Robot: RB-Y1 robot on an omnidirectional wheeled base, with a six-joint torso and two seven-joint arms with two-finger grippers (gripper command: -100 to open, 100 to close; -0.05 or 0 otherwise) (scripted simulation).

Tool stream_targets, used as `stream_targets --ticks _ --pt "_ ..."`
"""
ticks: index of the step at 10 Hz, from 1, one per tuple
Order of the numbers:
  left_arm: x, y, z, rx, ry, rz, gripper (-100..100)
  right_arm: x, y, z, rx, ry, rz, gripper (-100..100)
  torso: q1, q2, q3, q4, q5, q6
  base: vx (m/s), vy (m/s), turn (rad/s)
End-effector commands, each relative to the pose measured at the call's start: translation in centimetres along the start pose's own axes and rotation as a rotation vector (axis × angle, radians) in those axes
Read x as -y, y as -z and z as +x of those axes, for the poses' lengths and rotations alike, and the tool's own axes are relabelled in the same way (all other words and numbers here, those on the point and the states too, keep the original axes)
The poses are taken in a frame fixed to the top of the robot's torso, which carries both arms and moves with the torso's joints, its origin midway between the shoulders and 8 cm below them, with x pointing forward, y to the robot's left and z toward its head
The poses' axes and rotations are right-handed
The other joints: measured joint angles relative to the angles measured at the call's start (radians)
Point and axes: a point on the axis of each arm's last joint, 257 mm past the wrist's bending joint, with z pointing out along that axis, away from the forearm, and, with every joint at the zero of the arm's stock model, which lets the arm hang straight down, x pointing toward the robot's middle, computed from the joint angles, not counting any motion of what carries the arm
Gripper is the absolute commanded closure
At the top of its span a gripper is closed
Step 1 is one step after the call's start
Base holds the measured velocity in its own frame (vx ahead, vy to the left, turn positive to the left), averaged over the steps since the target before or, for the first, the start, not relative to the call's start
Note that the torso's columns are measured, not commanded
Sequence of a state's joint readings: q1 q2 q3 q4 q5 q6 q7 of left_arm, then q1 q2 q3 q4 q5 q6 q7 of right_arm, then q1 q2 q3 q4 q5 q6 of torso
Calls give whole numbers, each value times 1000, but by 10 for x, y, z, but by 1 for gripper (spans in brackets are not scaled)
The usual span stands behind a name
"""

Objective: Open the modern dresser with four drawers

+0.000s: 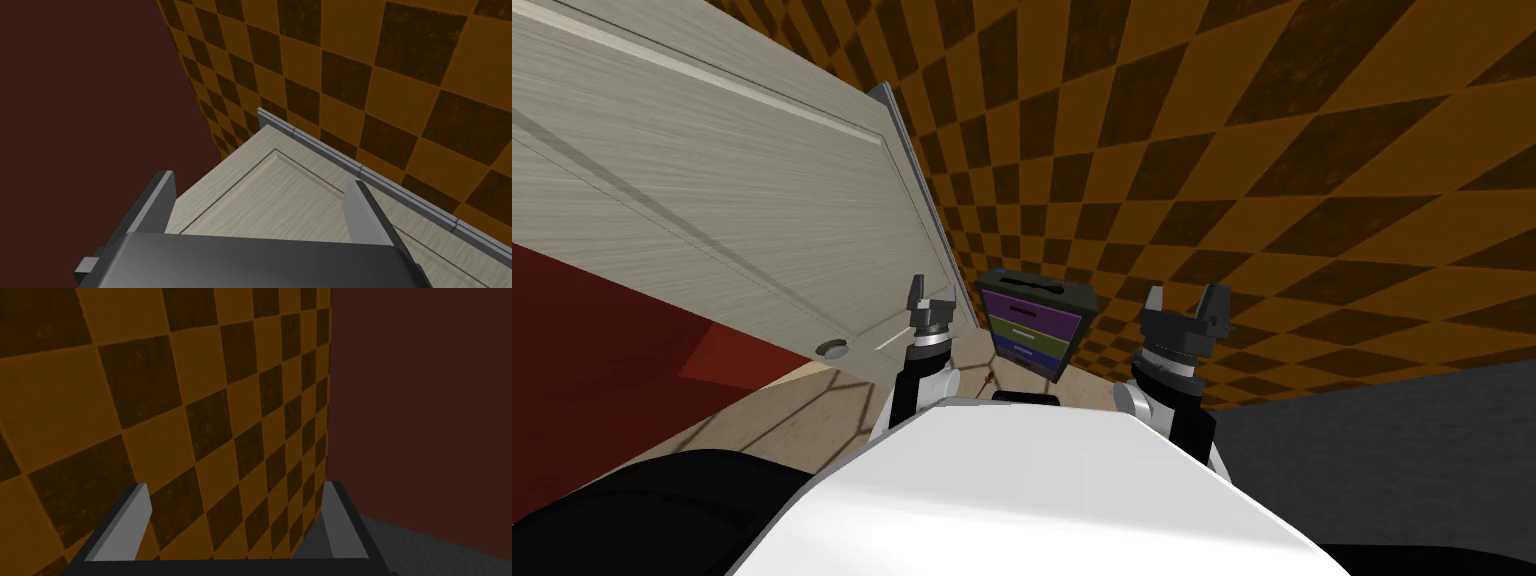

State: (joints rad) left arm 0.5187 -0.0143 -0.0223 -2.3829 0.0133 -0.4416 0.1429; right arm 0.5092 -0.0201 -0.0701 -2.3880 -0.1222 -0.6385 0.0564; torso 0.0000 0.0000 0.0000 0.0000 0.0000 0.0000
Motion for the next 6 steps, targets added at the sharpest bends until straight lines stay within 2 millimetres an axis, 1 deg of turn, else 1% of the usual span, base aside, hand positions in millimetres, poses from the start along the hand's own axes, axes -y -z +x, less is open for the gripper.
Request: stream_targets --ticks 1,3,6 --pt "0 0 0 0 0 0 0 0 0 0 0 0 0 0 0 41 -82 41 0 0 0 0 0" --pt "0 0 0 0 0 0 0 0 0 0 0 0 0 0 0 175 -351 176 0 0 0 0 0" --pt "0 0 0 0 0 0 0 0 0 0 0 0 0 0 0 396 -792 396 0 0 0 0 0"
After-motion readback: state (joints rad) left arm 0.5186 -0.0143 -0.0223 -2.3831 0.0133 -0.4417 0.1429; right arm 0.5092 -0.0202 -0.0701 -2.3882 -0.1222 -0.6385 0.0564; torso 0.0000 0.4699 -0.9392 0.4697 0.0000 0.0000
